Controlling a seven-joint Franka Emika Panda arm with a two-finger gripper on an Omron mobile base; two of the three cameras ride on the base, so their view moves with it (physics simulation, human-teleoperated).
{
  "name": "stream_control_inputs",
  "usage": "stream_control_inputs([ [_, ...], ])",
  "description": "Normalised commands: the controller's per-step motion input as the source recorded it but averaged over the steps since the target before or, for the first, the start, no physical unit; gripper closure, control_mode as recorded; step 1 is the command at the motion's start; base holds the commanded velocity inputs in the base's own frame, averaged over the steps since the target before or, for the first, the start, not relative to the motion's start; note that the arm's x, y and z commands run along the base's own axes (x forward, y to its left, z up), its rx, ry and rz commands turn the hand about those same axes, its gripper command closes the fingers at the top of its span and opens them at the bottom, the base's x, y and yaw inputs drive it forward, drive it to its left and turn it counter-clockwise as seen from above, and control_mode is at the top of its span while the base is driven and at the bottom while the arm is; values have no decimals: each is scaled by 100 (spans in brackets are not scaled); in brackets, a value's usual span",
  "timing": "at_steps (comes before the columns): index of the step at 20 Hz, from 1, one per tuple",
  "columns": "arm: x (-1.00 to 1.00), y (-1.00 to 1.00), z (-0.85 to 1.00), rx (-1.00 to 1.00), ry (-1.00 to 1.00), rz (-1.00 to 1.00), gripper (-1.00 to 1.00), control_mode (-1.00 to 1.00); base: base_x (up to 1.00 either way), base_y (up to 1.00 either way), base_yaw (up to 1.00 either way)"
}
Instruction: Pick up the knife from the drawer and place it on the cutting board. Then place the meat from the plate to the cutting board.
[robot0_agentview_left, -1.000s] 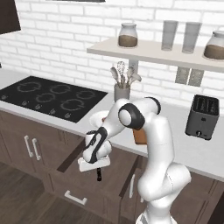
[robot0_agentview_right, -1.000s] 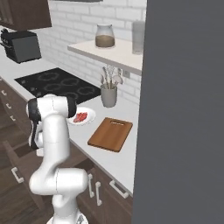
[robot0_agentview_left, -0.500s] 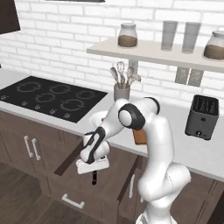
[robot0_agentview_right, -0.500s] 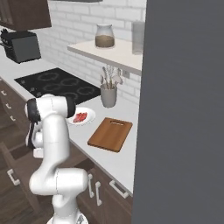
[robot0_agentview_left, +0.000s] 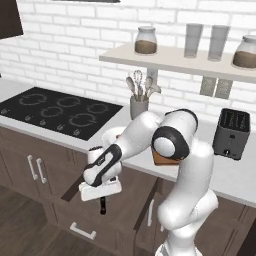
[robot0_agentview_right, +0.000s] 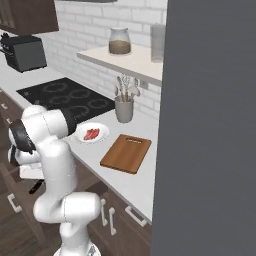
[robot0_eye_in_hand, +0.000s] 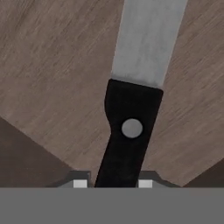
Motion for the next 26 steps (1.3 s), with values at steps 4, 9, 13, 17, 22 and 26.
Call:
stream_control_inputs([
  [4, -90, 6, 100, 0, 8, -1, 100, -100, 0, 0, 0],
  [9, -40, -37, 100, 0, 0, 0, 100, -100, 0, 0, 0],
  [13, 4, -99, 100, 0, 6, 0, 100, -100, 0, 0, 0],
  [17, 32, -100, 98, 0, 11, 0, 100, -100, 0, 0, 0],
  [22, 72, -100, 52, 0, 8, 0, 100, -100, 0, 0, 0],
  [26, 99, -100, -6, 0, 16, 0, 100, -100, 0, 0, 0],
])
